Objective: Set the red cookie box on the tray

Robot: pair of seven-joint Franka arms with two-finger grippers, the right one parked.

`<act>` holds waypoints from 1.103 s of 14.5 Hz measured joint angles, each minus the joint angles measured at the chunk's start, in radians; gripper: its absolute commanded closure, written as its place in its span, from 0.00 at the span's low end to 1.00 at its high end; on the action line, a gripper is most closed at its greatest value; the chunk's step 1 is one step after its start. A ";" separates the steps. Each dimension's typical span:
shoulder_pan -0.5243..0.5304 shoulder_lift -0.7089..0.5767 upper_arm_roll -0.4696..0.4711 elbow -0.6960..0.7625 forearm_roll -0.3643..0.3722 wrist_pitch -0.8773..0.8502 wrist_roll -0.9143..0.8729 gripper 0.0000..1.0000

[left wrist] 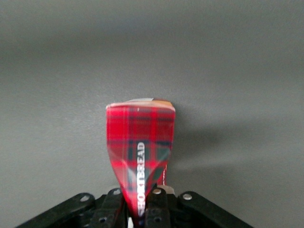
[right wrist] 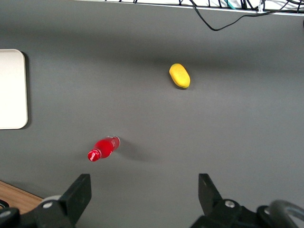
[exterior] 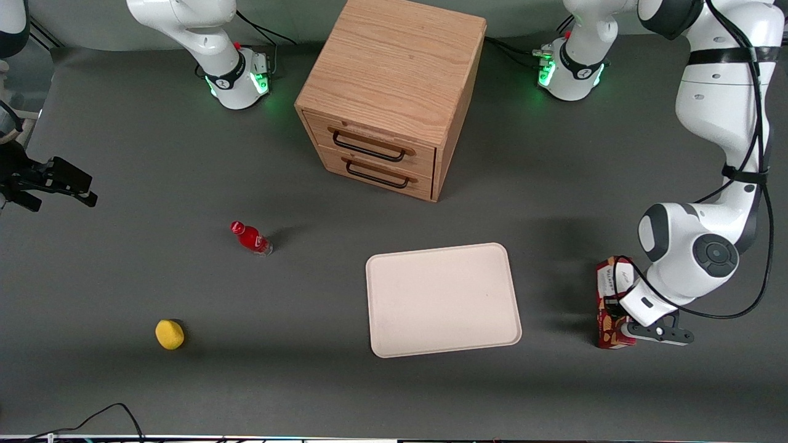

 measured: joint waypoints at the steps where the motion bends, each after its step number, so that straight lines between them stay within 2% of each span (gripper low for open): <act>1: -0.001 -0.027 -0.003 0.025 0.000 -0.072 -0.010 1.00; 5: -0.041 -0.207 -0.018 0.145 0.001 -0.455 -0.142 1.00; 8: -0.167 -0.270 -0.024 0.221 0.003 -0.600 -0.389 1.00; 12: -0.353 -0.175 -0.026 0.234 0.011 -0.530 -0.671 1.00; 16: -0.422 0.014 -0.025 0.271 0.013 -0.348 -0.761 1.00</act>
